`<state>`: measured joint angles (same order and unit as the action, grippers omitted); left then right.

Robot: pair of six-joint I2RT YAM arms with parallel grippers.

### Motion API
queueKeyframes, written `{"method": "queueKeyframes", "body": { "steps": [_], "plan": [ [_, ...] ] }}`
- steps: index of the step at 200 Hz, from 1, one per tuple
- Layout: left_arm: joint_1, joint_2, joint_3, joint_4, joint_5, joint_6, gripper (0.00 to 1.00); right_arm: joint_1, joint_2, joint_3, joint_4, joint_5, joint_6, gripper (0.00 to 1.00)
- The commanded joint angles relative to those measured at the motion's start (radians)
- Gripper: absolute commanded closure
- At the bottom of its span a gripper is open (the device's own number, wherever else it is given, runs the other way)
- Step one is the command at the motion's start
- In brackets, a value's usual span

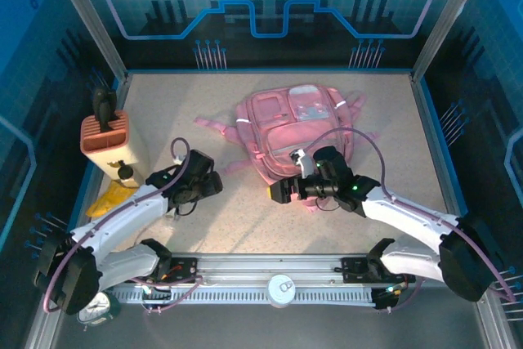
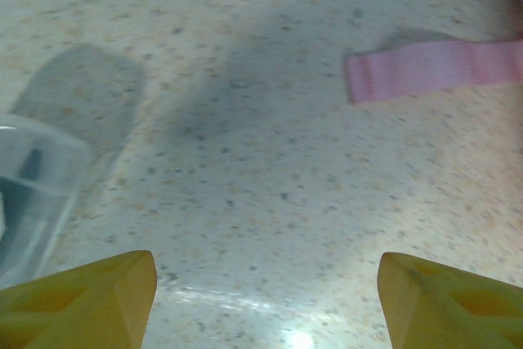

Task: Pack the student bag

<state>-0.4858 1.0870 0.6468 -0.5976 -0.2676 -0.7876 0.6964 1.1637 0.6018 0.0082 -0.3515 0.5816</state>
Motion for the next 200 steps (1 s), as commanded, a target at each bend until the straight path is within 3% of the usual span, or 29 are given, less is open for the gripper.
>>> {"method": "queueKeyframes", "body": {
  "steps": [1, 48, 91, 140, 200],
  "plan": [
    [0.064, -0.023, -0.022, -0.075, -0.071, -0.069, 0.28, 0.029, 0.03, 0.002, 0.072, 0.018, 0.0, 0.0],
    [0.275, -0.061, -0.081, -0.048, -0.007, -0.053, 0.28, 0.043, 0.045, -0.011, 0.118, 0.013, 0.041, 0.0],
    [0.375, -0.141, -0.155, -0.05, 0.018, -0.067, 0.29, 0.043, 0.054, 0.001, 0.106, 0.018, 0.045, 0.0],
    [0.377, -0.159, -0.187, -0.038, 0.12, -0.098, 0.3, 0.04, 0.083, 0.014, 0.105, 0.009, 0.059, 0.0],
    [0.328, -0.18, -0.241, 0.014, 0.145, -0.15, 0.3, 0.021, 0.119, 0.001, 0.152, -0.024, 0.095, 0.0]
  ]
}}
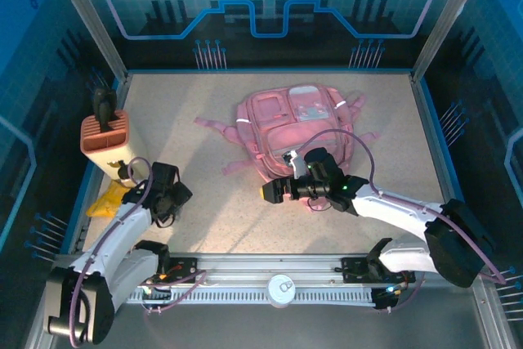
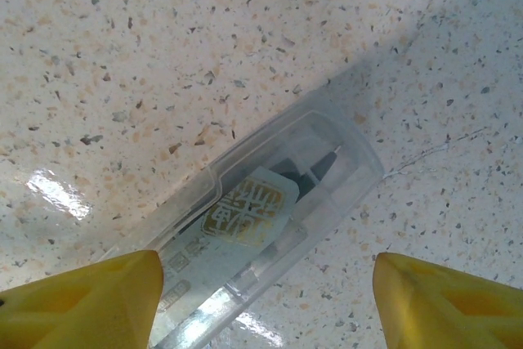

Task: Pack the student bag

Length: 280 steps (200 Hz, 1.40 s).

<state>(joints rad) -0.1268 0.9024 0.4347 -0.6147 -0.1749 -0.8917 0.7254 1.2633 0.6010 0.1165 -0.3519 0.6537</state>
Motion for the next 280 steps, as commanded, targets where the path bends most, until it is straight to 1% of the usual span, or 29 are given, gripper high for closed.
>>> {"method": "queueKeyframes", "body": {
  "steps": [1, 26, 59, 84, 96, 103, 115, 126, 143, 154, 171, 185, 197, 222, 235, 250, 266, 280],
  "plan": [
    [-0.033, 0.006, -0.03, 0.032, 0.053, -0.048, 0.3, -0.008, 0.019, 0.002, 0.043, -0.023, 0.022, 0.0],
    [-0.1, 0.046, -0.015, 0.054, 0.068, -0.104, 0.3, -0.014, 0.022, 0.008, 0.036, -0.02, 0.018, 0.0],
    [-0.257, 0.096, -0.017, 0.184, 0.093, -0.233, 0.3, -0.026, 0.04, 0.028, -0.003, -0.012, 0.008, 0.0],
    [-0.371, 0.166, 0.052, 0.243, 0.085, -0.305, 0.3, -0.029, 0.053, 0.061, -0.06, 0.023, -0.001, 0.0],
    [-0.422, 0.187, 0.097, 0.241, 0.058, -0.311, 0.29, -0.03, 0.057, 0.076, -0.084, 0.037, -0.008, 0.0],
    [-0.434, 0.191, 0.119, 0.236, 0.052, -0.305, 0.29, -0.029, 0.059, 0.082, -0.095, 0.043, -0.01, 0.0],
    [-0.436, 0.19, 0.136, 0.225, 0.047, -0.283, 0.27, -0.028, 0.065, 0.093, -0.103, 0.037, -0.019, 0.0],
    [-0.433, 0.175, 0.145, 0.177, 0.004, -0.268, 0.25, -0.022, 0.079, 0.103, -0.111, 0.031, -0.029, 0.0],
    [-0.4, 0.139, 0.134, 0.113, -0.034, -0.21, 0.23, 0.003, 0.117, 0.15, -0.185, 0.072, -0.036, 0.0],
    [-0.342, 0.115, 0.116, 0.07, -0.006, -0.165, 0.24, 0.034, 0.145, 0.183, -0.229, 0.1, -0.044, 0.0],
    [-0.246, 0.073, 0.073, 0.062, 0.088, -0.074, 0.28, 0.088, 0.197, 0.229, -0.259, 0.12, -0.037, 0.0],
    [-0.202, 0.054, 0.048, 0.061, 0.156, -0.018, 0.31, 0.123, 0.238, 0.258, -0.26, 0.138, -0.017, 0.0],
    [-0.198, 0.056, 0.032, 0.049, 0.173, -0.015, 0.34, 0.154, 0.278, 0.287, -0.265, 0.157, -0.004, 0.0],
    [-0.197, 0.074, -0.016, 0.124, 0.261, -0.03, 0.35, 0.225, 0.369, 0.383, -0.306, 0.207, 0.006, 0.0],
    [-0.198, 0.075, -0.045, 0.203, 0.338, -0.055, 0.35, 0.246, 0.416, 0.431, -0.356, 0.236, 0.012, 0.0],
    [-0.201, 0.075, -0.069, 0.275, 0.422, -0.087, 0.38, 0.251, 0.446, 0.457, -0.374, 0.239, 0.009, 0.0],
    [-0.235, 0.07, -0.061, 0.276, 0.433, -0.113, 0.38, 0.247, 0.447, 0.458, -0.386, 0.269, 0.015, 0.0],
    [-0.286, 0.071, -0.065, 0.335, 0.443, -0.154, 0.38, 0.246, 0.437, 0.449, -0.385, 0.293, 0.017, 0.0]
  ]
}}
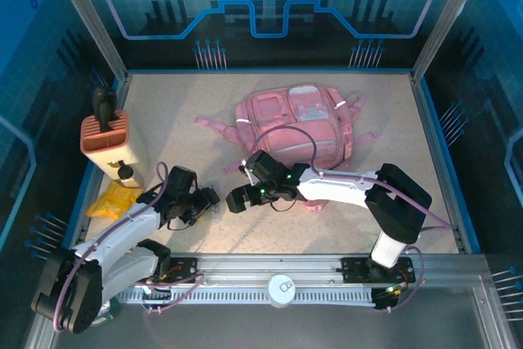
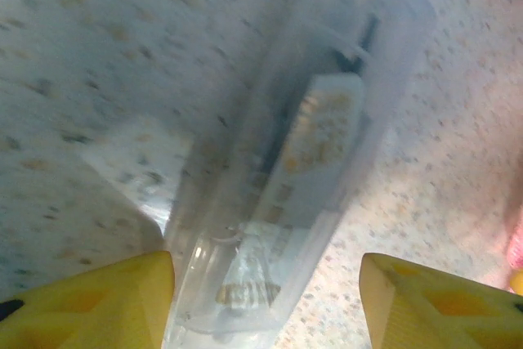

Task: Pack the student bag

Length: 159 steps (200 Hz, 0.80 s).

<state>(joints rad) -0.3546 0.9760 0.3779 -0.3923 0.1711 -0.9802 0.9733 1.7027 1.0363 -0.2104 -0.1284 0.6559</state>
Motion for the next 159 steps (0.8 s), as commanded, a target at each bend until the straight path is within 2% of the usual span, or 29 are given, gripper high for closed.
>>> {"method": "queueKeyframes", "body": {
  "steps": [1, 22, 50, 88, 133, 159],
  "plan": [
    [-0.06, -0.002, -0.009, 0.118, 0.1, -0.068, 0.38, -0.002, -0.003, 0.013, -0.058, 0.07, 0.015, 0.0],
    [-0.073, 0.001, -0.017, 0.189, 0.143, -0.112, 0.41, -0.002, 0.013, 0.053, -0.149, 0.107, 0.003, 0.0],
    [-0.047, -0.072, 0.055, -0.052, -0.028, -0.034, 0.43, 0.017, 0.009, 0.041, -0.119, 0.1, -0.021, 0.0],
    [0.013, -0.208, 0.119, -0.281, -0.241, 0.04, 0.44, 0.093, 0.1, 0.145, -0.188, 0.155, -0.092, 0.02],
    [0.048, -0.253, 0.163, -0.337, -0.321, 0.084, 0.35, 0.163, 0.23, 0.292, -0.243, 0.206, -0.165, 0.1],
    [0.049, -0.253, 0.193, -0.404, -0.405, 0.067, 0.35, 0.201, 0.295, 0.371, -0.297, 0.288, -0.2, 0.14]
  ]
}}
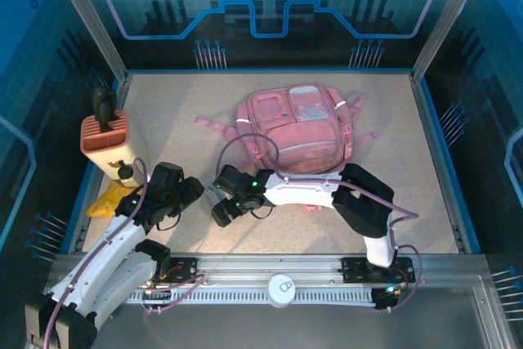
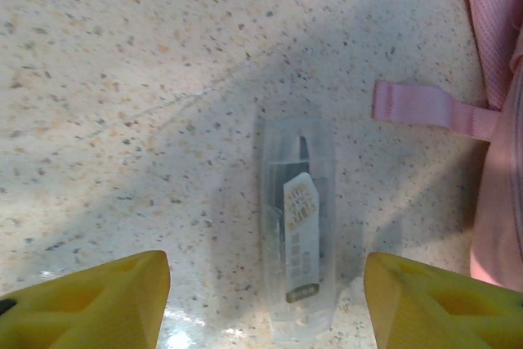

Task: Pack the student bag

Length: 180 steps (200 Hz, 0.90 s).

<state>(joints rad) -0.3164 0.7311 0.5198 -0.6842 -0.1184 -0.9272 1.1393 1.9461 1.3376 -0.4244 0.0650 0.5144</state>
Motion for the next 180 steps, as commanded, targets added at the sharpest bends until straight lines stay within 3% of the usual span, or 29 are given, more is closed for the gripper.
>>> {"method": "queueKeyframes", "body": {
  "steps": [1, 102, 180],
  "plan": [
    [0.011, -0.009, 0.052, -0.116, -0.121, 0.01, 0.35, 0.036, 0.053, 0.072, -0.083, 0.097, -0.06, 0.14],
    [0.014, -0.071, 0.048, -0.146, -0.195, 0.023, 0.29, 0.066, 0.189, 0.193, -0.113, 0.154, -0.12, 0.3],
    [0.014, -0.05, 0.027, -0.095, -0.156, 0.018, 0.28, 0.064, 0.184, 0.181, -0.093, 0.126, -0.125, 0.48]
  ]
}}
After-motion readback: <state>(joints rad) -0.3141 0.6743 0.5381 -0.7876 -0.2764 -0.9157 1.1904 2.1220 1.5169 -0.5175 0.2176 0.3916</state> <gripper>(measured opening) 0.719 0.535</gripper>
